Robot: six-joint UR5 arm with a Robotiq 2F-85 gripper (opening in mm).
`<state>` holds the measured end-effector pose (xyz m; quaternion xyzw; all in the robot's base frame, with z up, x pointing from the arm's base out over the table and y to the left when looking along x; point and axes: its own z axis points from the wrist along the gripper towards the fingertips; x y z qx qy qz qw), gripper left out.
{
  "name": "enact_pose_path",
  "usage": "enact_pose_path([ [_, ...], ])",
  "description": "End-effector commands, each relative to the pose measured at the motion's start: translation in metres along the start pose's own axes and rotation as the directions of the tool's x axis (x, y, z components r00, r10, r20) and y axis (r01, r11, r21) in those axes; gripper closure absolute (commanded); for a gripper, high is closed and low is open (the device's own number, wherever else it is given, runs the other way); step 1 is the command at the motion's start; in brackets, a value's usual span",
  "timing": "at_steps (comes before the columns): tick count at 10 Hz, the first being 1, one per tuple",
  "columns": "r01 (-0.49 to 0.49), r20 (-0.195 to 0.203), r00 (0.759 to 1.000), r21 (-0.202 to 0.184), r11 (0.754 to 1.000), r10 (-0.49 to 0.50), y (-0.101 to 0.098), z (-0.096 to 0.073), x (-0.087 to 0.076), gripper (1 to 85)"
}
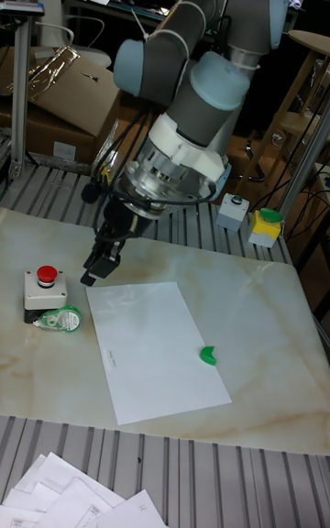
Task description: Use the correction tape on paper
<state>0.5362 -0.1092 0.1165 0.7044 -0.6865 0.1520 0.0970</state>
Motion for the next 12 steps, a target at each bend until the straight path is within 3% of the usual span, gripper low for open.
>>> enact_pose_path([
  [1, 0.046, -0.055, 0.998, 0.025, 0.999, -0.044, -0.005, 0.021, -0.003, 45.7],
  [3, 0.053, -0.080, 0.996, 0.042, 0.998, -0.050, -0.010, 0.026, -0.006, 46.3],
  [6, 0.035, -0.072, 0.997, 0.067, 0.997, -0.030, -0.018, 0.043, -0.018, 46.3],
  [12, 0.032, -0.077, 0.997, 0.079, 0.996, -0.026, -0.015, 0.057, -0.018, 46.3],
])
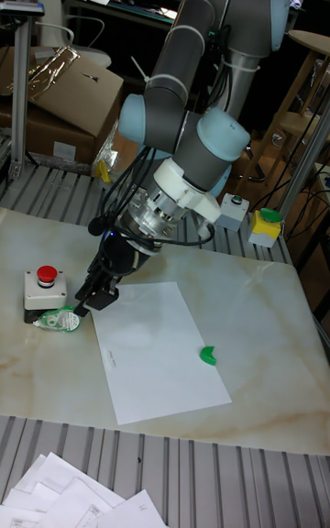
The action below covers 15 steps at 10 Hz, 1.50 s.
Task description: Use the correction tape on paper
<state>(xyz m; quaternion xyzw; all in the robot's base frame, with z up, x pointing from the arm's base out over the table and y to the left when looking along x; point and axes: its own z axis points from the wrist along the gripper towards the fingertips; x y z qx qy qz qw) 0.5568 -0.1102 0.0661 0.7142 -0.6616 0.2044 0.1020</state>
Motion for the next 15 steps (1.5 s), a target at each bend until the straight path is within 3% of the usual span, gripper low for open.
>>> enact_pose_path([
  [1, -0.018, 0.008, 1.000, 0.007, 1.000, 0.018, 0.006, 0.011, -0.002, 46.3],
  [15, -0.031, -0.023, 0.999, 0.028, 0.999, 0.031, 0.019, 0.035, -0.005, 46.7],
])
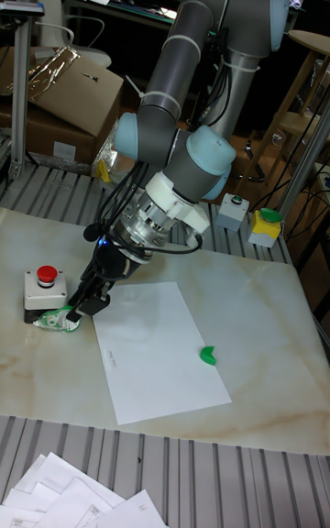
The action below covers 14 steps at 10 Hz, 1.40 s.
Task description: Use the correction tape on paper
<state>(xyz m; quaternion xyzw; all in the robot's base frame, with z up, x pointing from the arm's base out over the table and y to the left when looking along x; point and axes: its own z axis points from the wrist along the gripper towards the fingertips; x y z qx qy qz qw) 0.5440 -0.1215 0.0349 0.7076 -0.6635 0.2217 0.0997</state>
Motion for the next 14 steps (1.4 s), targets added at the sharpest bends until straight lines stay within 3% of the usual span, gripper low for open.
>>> enact_pose_path([
  [1, -0.016, -0.001, 1.000, 0.007, 1.000, 0.016, 0.001, 0.007, -0.003, 46.7],
  [6, -0.023, -0.003, 1.000, 0.019, 1.000, 0.023, -0.002, 0.012, -0.004, 49.7],
  [11, -0.028, -0.003, 1.000, 0.041, 0.999, 0.028, -0.007, 0.013, -0.004, 61.3],
  [12, -0.028, -0.003, 1.000, 0.047, 0.999, 0.028, -0.009, 0.014, -0.004, 64.7],
  [14, -0.045, 0.001, 0.999, 0.062, 0.997, 0.045, -0.013, 0.013, -0.003, 82.0],
])
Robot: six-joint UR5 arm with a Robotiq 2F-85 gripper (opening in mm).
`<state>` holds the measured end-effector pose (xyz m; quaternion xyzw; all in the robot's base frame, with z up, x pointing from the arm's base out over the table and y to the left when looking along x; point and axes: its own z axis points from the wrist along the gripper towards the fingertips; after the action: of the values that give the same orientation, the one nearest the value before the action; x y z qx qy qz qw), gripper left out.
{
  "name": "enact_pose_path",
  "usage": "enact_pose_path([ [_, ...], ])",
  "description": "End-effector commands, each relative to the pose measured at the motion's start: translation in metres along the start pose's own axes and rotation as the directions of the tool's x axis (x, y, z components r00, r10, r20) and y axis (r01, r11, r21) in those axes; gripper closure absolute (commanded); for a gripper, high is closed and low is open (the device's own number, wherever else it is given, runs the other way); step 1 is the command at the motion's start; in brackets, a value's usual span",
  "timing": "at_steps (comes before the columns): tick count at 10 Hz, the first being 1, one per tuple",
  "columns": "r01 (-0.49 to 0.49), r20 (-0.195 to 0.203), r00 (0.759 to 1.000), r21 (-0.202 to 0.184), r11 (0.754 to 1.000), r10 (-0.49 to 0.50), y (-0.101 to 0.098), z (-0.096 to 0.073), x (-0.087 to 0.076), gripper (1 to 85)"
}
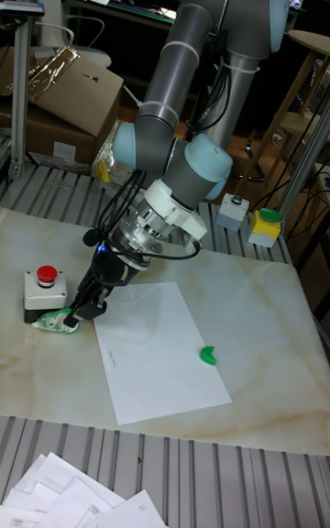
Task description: Use the correction tape on paper
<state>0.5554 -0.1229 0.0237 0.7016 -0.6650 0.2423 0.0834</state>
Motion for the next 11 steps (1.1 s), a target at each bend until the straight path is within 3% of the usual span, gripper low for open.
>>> enact_pose_path([
  [1, -0.048, 0.031, 0.998, -0.002, 0.999, 0.048, -0.001, 0.000, -0.001, 84.0],
  [3, -0.132, 0.103, 0.985, -0.053, 0.990, 0.137, 0.002, -0.015, -0.002, 84.0],
  [4, -0.158, 0.116, 0.979, -0.071, 0.985, 0.165, -0.006, -0.032, 0.011, 84.0],
  [5, -0.180, 0.108, 0.977, -0.067, 0.981, 0.186, -0.020, -0.051, 0.029, 84.0],
  [6, -0.232, 0.100, 0.967, -0.033, 0.972, 0.234, -0.045, -0.071, 0.048, 84.0],
  [7, -0.345, 0.109, 0.932, -0.034, 0.938, 0.346, -0.064, -0.093, 0.057, 84.0],
  [8, -0.529, 0.090, 0.842, -0.046, 0.847, 0.531, -0.076, -0.114, 0.062, 84.0],
  [9, -0.644, 0.097, 0.752, -0.099, 0.758, 0.652, -0.073, -0.120, 0.047, 84.0],
  [10, -0.737, 0.128, 0.642, -0.167, 0.655, 0.756, -0.076, -0.120, 0.027, 84.0],
  [11, -0.808, 0.150, 0.510, -0.255, 0.531, 0.847, -0.078, -0.124, 0.004, 84.0],
])
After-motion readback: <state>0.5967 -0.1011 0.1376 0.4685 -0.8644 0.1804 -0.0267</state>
